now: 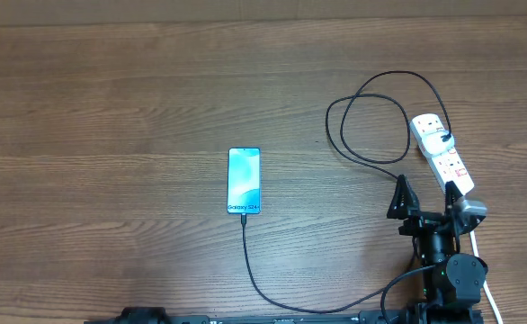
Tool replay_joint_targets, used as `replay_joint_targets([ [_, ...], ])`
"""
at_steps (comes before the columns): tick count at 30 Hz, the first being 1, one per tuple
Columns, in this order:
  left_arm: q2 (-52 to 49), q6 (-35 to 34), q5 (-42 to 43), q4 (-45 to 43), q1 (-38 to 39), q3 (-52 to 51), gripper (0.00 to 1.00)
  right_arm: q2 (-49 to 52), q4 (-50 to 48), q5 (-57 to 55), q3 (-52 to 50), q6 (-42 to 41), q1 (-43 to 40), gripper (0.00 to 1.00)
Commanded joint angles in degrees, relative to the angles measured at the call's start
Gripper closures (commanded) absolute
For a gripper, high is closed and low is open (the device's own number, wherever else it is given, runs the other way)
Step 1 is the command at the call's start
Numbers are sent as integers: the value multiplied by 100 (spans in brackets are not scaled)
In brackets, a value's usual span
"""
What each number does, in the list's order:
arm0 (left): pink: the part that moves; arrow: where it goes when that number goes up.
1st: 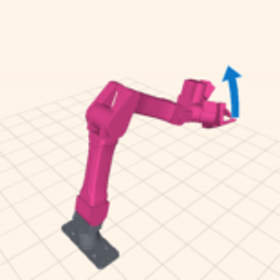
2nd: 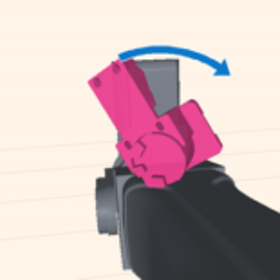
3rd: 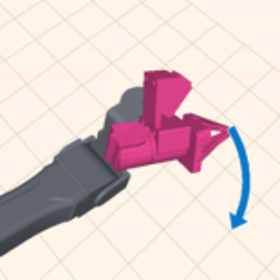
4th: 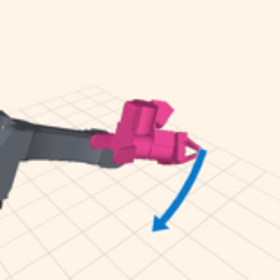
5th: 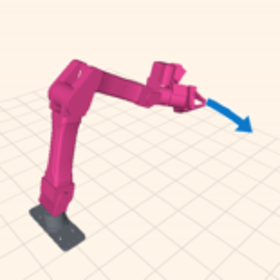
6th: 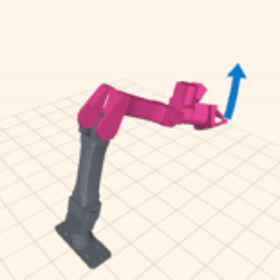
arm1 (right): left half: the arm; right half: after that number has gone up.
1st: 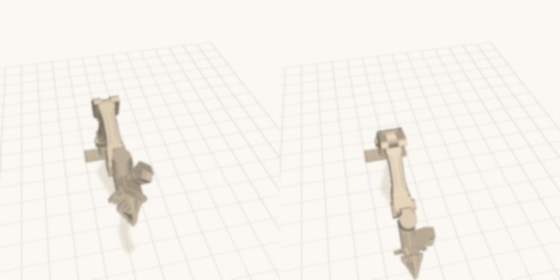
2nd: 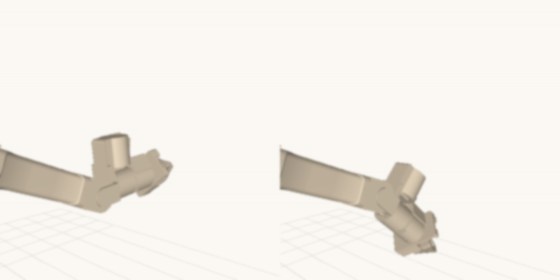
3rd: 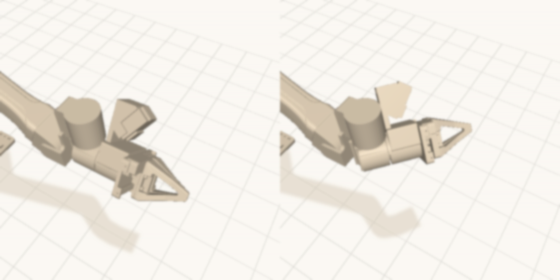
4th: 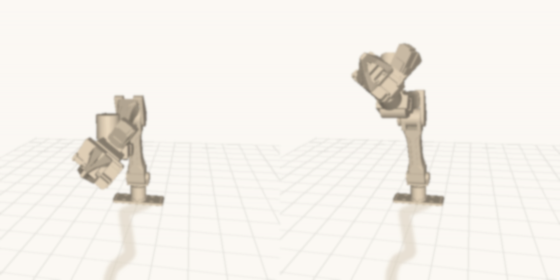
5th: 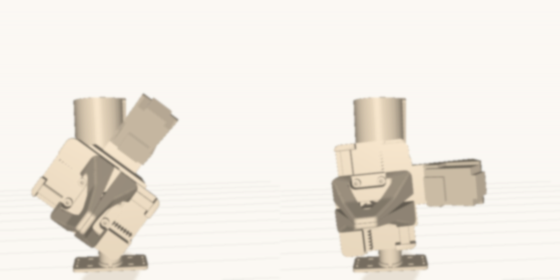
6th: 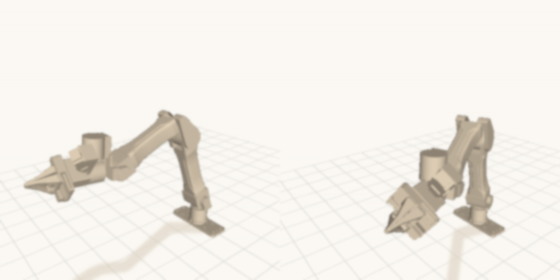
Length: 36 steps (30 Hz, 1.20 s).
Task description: Plug charger to phone and switch on socket
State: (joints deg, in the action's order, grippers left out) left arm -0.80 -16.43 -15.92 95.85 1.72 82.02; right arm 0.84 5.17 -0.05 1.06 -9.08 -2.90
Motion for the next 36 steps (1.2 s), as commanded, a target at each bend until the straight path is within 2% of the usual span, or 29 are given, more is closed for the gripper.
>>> replay_joint_targets([
  [1,52,-74,-59,-2,-61,-7,0,-70,-28,83,-63,656,31,0],
  [36,48,-74,-33,22,-61,-20,0,-68,-35,35,-61,807,31,0],
])
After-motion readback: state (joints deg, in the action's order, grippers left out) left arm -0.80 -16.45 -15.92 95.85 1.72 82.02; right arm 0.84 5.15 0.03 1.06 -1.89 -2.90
